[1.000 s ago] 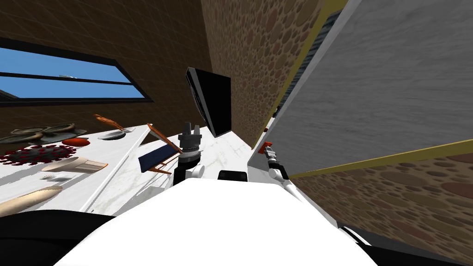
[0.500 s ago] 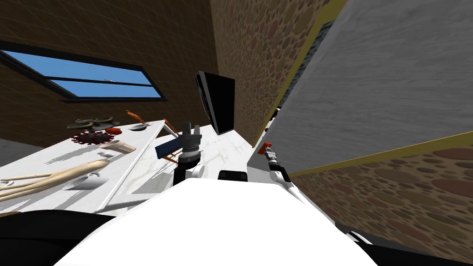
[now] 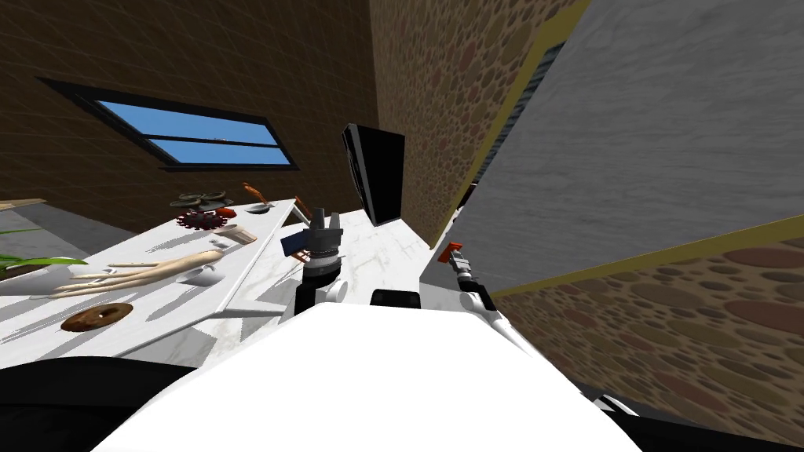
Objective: Pull the door open
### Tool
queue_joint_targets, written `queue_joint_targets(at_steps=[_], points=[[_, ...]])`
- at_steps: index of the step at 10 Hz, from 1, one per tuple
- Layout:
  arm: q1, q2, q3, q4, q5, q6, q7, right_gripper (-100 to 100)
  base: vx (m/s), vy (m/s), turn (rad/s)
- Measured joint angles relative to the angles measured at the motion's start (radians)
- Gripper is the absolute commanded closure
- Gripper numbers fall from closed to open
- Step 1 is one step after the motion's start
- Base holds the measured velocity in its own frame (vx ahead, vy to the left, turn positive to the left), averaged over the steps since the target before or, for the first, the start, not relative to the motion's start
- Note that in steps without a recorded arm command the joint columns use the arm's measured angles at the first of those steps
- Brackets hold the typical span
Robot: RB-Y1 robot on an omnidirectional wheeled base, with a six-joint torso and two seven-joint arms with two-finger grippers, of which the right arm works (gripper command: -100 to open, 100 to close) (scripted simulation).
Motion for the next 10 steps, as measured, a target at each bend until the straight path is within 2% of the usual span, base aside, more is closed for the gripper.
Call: queue_joint_targets(at_steps=[5, 8, 10], points=[[0.003, -0.038, 0.035, 0.001, 0.019, -0.025, -0.047, 100, -0.213, -0.053, 0.124], [0.006, -0.049, 0.052, 0.003, 0.027, -0.033, -0.065, 100, -0.123, -0.047, 0.085], [0.008, -0.064, 0.060, 0.001, 0.029, -0.044, -0.077, 100, -0.195, -0.065, 0.141]])
